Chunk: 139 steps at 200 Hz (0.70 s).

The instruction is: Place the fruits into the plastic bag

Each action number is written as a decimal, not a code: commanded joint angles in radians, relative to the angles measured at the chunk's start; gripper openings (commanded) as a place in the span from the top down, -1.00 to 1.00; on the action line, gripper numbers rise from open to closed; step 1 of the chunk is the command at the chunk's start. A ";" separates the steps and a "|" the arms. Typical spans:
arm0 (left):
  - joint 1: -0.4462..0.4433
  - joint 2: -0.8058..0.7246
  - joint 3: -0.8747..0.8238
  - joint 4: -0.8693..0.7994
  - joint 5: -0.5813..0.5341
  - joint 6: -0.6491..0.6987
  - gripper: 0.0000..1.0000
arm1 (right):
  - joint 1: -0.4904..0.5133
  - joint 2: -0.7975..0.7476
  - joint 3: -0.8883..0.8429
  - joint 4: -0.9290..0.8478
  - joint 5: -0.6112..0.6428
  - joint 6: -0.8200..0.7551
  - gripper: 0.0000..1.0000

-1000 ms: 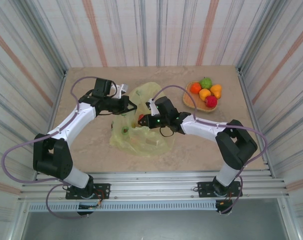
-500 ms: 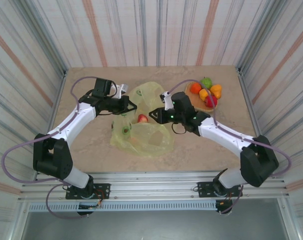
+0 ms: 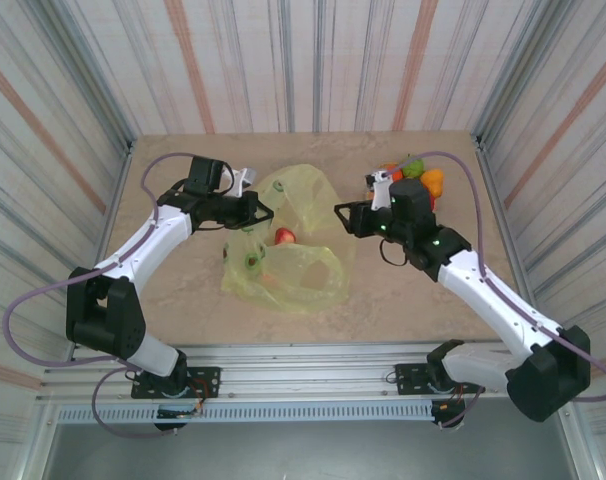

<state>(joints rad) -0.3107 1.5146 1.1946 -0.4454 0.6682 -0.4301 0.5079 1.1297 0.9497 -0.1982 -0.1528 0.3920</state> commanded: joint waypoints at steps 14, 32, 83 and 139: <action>-0.005 -0.005 0.021 -0.016 -0.005 0.013 1.00 | -0.080 -0.026 0.024 -0.143 0.315 -0.116 -0.53; -0.006 -0.007 0.021 -0.015 -0.005 0.013 1.00 | -0.174 0.011 0.030 -0.170 0.342 -0.114 -0.81; -0.006 -0.011 0.020 -0.016 -0.007 0.014 1.00 | -0.385 0.140 0.041 -0.156 0.265 -0.076 -0.98; -0.006 -0.019 0.021 -0.018 -0.007 0.014 1.00 | -0.489 0.362 0.125 -0.150 0.217 -0.054 -1.00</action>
<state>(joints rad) -0.3107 1.5146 1.1946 -0.4454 0.6682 -0.4301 0.0406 1.4193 1.0191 -0.3393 0.0822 0.3103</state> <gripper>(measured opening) 0.048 0.996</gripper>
